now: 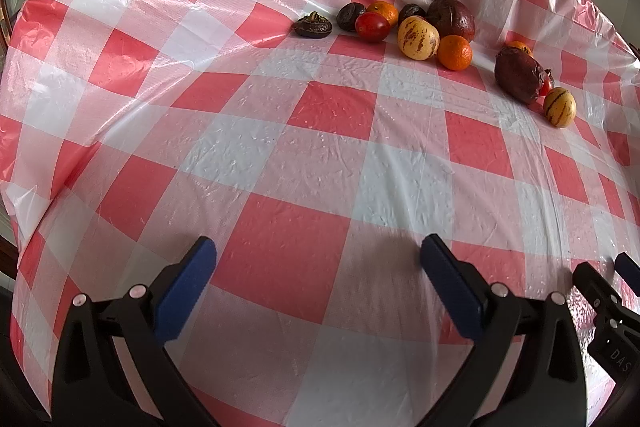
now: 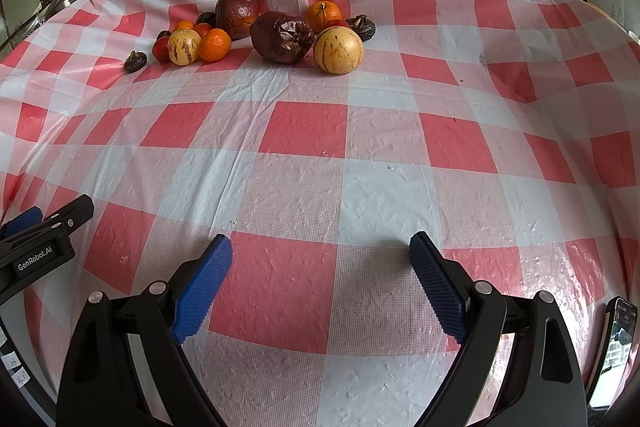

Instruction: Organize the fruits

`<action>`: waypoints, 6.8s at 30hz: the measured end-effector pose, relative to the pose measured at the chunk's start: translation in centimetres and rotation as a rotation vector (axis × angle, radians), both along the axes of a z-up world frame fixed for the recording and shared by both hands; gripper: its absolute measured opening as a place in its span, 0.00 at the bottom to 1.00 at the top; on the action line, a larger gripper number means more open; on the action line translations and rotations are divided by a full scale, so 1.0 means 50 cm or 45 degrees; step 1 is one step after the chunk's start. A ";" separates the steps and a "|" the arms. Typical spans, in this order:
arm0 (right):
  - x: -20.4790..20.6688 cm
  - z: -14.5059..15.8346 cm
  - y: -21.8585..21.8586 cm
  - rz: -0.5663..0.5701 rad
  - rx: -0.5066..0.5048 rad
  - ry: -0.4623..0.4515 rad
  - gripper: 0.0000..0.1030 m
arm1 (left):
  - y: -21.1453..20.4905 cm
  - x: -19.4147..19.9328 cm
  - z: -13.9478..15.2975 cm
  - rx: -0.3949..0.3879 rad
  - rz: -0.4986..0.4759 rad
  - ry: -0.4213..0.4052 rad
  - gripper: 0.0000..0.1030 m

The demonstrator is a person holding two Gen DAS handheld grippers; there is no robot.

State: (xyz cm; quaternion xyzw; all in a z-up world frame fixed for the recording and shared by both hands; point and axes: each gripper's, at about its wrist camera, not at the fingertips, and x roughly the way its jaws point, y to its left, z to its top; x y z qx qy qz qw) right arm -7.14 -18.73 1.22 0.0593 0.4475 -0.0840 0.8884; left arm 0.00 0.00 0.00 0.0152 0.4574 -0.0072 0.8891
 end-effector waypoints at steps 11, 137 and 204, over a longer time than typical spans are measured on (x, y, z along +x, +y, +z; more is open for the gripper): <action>0.000 0.000 0.000 -0.001 0.000 0.000 0.85 | 0.000 0.000 0.000 0.000 0.000 0.000 0.99; 0.001 0.001 0.001 -0.001 -0.001 -0.001 0.85 | 0.000 0.000 0.000 0.000 0.000 0.000 0.99; 0.141 0.026 -0.119 0.022 0.257 -0.144 0.45 | -0.033 0.134 0.060 -0.186 -0.203 -0.163 0.42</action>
